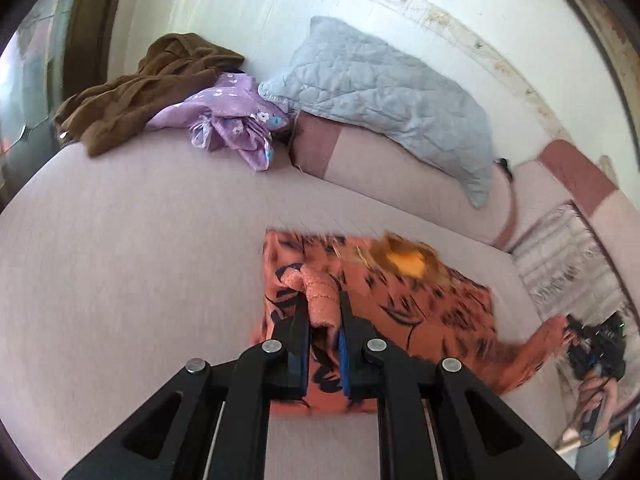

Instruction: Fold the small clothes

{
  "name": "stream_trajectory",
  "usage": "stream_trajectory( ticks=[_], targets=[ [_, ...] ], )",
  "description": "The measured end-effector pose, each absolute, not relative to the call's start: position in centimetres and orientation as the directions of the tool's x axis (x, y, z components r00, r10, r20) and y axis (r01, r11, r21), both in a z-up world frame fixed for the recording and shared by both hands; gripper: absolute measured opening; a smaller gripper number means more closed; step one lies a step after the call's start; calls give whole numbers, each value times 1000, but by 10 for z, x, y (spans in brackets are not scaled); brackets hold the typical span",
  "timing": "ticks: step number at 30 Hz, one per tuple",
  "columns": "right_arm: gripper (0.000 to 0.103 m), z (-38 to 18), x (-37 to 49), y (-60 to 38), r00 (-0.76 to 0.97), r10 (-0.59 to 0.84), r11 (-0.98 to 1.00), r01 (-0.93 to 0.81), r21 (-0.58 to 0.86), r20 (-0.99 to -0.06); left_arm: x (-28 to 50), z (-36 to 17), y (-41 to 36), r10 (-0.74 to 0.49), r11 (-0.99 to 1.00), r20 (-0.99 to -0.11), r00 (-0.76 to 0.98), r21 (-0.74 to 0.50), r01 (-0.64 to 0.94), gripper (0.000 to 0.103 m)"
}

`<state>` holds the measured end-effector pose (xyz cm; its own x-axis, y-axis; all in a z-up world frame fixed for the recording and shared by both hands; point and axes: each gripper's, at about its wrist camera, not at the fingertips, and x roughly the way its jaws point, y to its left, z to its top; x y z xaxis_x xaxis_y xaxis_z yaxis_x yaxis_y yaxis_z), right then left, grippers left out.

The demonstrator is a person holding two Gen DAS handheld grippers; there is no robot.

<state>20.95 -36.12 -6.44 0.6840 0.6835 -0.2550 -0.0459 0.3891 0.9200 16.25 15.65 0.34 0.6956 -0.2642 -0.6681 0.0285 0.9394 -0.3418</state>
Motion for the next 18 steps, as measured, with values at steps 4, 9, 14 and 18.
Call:
stream_trajectory(
  ticks=[4, 9, 14, 18],
  targets=[
    [6, -86, 294, -357, 687, 656, 429, 2, 903, -313, 241, -64, 139, -198, 966, -787, 584, -257, -19, 13],
    [8, -185, 352, -331, 515, 617, 567, 234, 790, -595, 277, -123, 135, -155, 974, -862, 482, -216, -73, 13],
    [9, -170, 350, -337, 551, 630, 564, 159, 810, -547, 279, -87, 140, -204, 966, -802, 562, -257, -16, 13],
    [9, -150, 357, -345, 565, 652, 546, 113, 830, -506, 282, -79, 141, -246, 956, -794, 555, -293, 4, 13]
  ],
)
